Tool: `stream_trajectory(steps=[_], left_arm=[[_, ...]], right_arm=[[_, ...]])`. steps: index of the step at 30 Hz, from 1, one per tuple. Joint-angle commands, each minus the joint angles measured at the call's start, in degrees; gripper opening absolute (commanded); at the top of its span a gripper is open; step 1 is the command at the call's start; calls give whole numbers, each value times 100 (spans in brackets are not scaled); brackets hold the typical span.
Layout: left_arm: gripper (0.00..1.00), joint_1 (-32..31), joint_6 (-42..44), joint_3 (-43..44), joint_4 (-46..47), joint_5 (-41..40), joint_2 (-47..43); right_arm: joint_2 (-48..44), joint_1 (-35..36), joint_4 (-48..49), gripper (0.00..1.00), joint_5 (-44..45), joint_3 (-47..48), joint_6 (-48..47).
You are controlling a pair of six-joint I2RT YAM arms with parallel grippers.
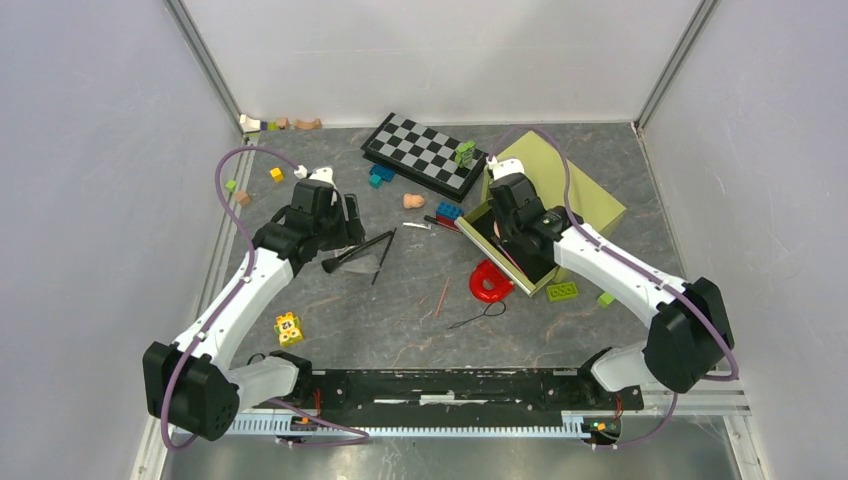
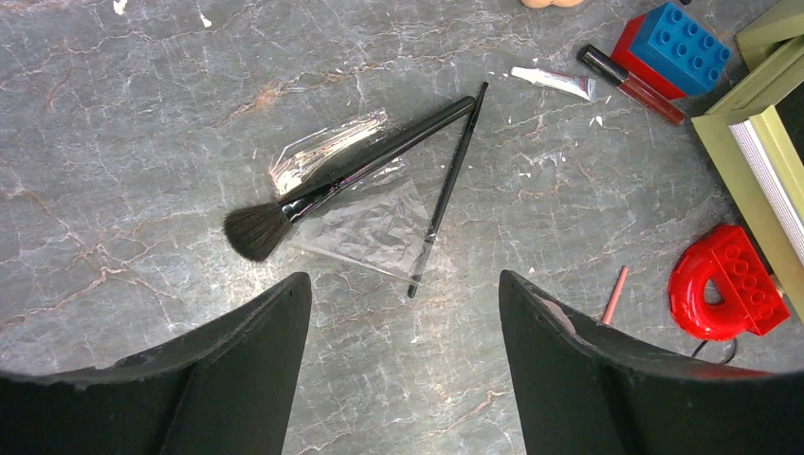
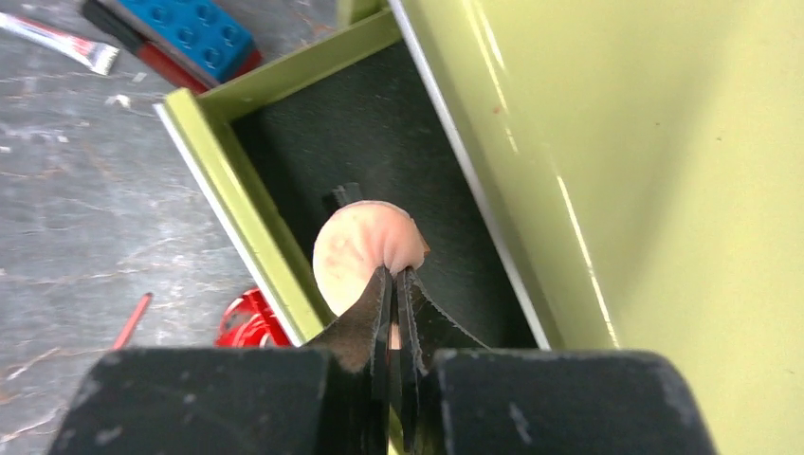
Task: Organize the makeup
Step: Place the makeup tool in the drawer.
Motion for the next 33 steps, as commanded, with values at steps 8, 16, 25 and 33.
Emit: stream_trajectory(steps=[8,16,25,33], left_arm=[[79,36,207,-16,164,102,-113],[79,39,204,-7,164,108,-67],[79,63,198,-7,180,138,-52],[79,83,191,-12,181,171,-33]], right_arm=[[457,-68,201,5,377,-137,-619],[971,-55,365,7,312,-14,-933],[1332,4,512,10,-7,-159,-1174],[1690,24,344,12,315,-229,-1156]])
